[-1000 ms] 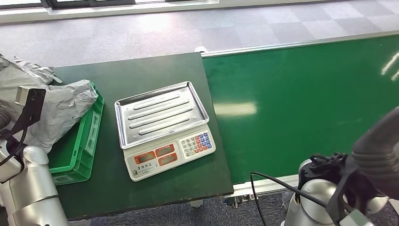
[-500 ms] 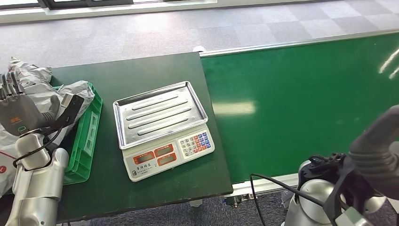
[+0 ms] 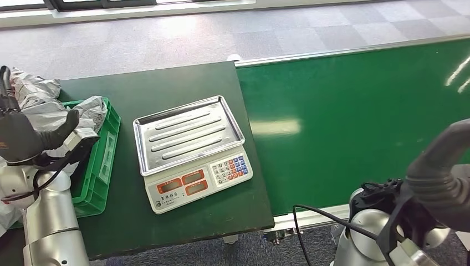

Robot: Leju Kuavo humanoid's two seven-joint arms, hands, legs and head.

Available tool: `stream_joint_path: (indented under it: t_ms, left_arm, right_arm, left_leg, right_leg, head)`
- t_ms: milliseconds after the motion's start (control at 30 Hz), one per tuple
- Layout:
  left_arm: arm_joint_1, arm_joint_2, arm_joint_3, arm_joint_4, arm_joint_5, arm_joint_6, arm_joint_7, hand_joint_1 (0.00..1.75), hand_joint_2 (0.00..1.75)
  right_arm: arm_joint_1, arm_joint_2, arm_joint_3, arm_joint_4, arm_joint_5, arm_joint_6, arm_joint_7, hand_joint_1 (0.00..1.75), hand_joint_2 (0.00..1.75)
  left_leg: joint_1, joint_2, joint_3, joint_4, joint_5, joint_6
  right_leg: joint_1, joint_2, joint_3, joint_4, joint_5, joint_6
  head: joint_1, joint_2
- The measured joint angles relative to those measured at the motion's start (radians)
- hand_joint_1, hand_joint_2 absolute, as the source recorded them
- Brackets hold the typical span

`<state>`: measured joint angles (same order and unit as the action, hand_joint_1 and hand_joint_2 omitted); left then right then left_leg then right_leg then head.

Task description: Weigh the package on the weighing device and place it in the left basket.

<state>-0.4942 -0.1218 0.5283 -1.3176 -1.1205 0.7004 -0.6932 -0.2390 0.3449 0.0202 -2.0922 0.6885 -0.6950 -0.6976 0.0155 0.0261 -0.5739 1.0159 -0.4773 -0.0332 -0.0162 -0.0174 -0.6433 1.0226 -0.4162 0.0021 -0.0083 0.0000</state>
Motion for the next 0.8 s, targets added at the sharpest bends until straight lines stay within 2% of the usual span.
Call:
stream_joint_path:
  t_ms: [67, 200, 300, 367, 433, 533, 633, 700, 800]
  left_arm:
    - [-0.007, -0.039, 0.057, -0.036, 0.025, 0.000, -0.030, 0.00, 0.00]
    - [-0.010, -0.094, 0.124, -0.103, 0.093, 0.000, -0.010, 0.00, 1.75]
    - [0.031, -0.116, 0.098, -0.231, 0.392, 0.000, -0.010, 0.00, 1.75]
    - [0.076, -0.126, 0.028, -0.349, 0.639, 0.000, -0.009, 0.00, 1.75]
    - [0.128, -0.132, -0.079, -0.462, 0.798, 0.000, -0.010, 0.00, 1.75]
    - [0.194, -0.132, -0.259, -0.599, 0.922, -0.017, -0.011, 0.00, 1.75]
    - [0.239, -0.110, -0.421, -0.669, 1.020, -0.061, -0.010, 0.00, 1.75]
    - [0.258, -0.096, -0.499, -0.695, 1.042, -0.073, -0.010, 0.00, 1.75]
    - [0.275, -0.085, -0.567, -0.723, 1.049, -0.074, -0.010, 0.00, 1.75]
  right_arm:
    - [0.000, 0.000, 0.000, 0.003, -0.001, 0.000, 0.000, 0.00, 1.75]
    - [0.000, 0.000, 0.000, 0.009, -0.003, 0.000, 0.000, 0.00, 1.75]
    - [0.000, 0.000, 0.000, 0.016, -0.011, 0.000, 0.000, 0.00, 1.75]
    - [0.001, 0.000, 0.000, 0.022, -0.012, 0.000, 0.000, 0.00, 1.75]
    - [0.001, 0.000, 0.000, 0.028, -0.010, 0.000, 0.000, 0.00, 1.75]
    - [0.000, 0.000, 0.002, 0.045, -0.011, 0.000, 0.001, 0.00, 1.75]
    - [0.001, 0.000, 0.013, 0.081, -0.036, 0.000, 0.000, 0.00, 1.75]
    - [0.001, 0.000, 0.020, 0.099, -0.043, 0.000, 0.000, 0.00, 1.75]
    - [0.001, 0.000, 0.024, 0.117, -0.046, 0.000, 0.000, 0.00, 1.75]
  left_leg:
    - [0.000, 0.000, 0.000, 0.000, 0.000, 0.000]
    - [0.001, -0.001, 0.000, 0.000, 0.000, 0.000]
    - [0.001, 0.003, 0.000, 0.000, 0.000, -0.001]
    - [0.001, 0.003, 0.001, 0.000, -0.001, 0.000]
    - [0.001, -0.001, 0.000, 0.000, -0.001, 0.000]
    - [0.001, -0.004, 0.000, 0.000, -0.002, 0.001]
    - [0.000, -0.004, 0.000, 0.000, -0.003, 0.001]
    - [0.000, -0.004, 0.000, 0.000, -0.003, 0.001]
    - [0.000, -0.004, 0.000, 0.000, -0.003, 0.001]
  right_leg:
    - [0.000, 0.000, 0.000, 0.000, 0.000, 0.000]
    - [0.001, -0.001, 0.000, 0.000, 0.000, 0.000]
    - [0.001, 0.002, -0.001, 0.000, 0.000, 0.000]
    - [0.001, 0.002, -0.001, 0.000, -0.001, 0.000]
    - [0.001, 0.000, 0.000, 0.000, -0.002, 0.002]
    - [0.000, -0.003, 0.002, 0.000, -0.004, 0.003]
    - [0.000, -0.003, 0.003, 0.000, -0.004, 0.003]
    - [0.000, -0.003, 0.003, 0.000, -0.004, 0.003]
    - [0.000, -0.003, 0.003, 0.000, -0.004, 0.003]
  head:
    - [0.000, 0.000]
    - [0.000, 0.000]
    - [0.000, 0.000]
    - [0.000, 0.000]
    - [0.000, 0.000]
    - [0.000, 0.000]
    - [0.000, 0.000]
    - [0.000, 0.000]
    - [0.000, 0.000]
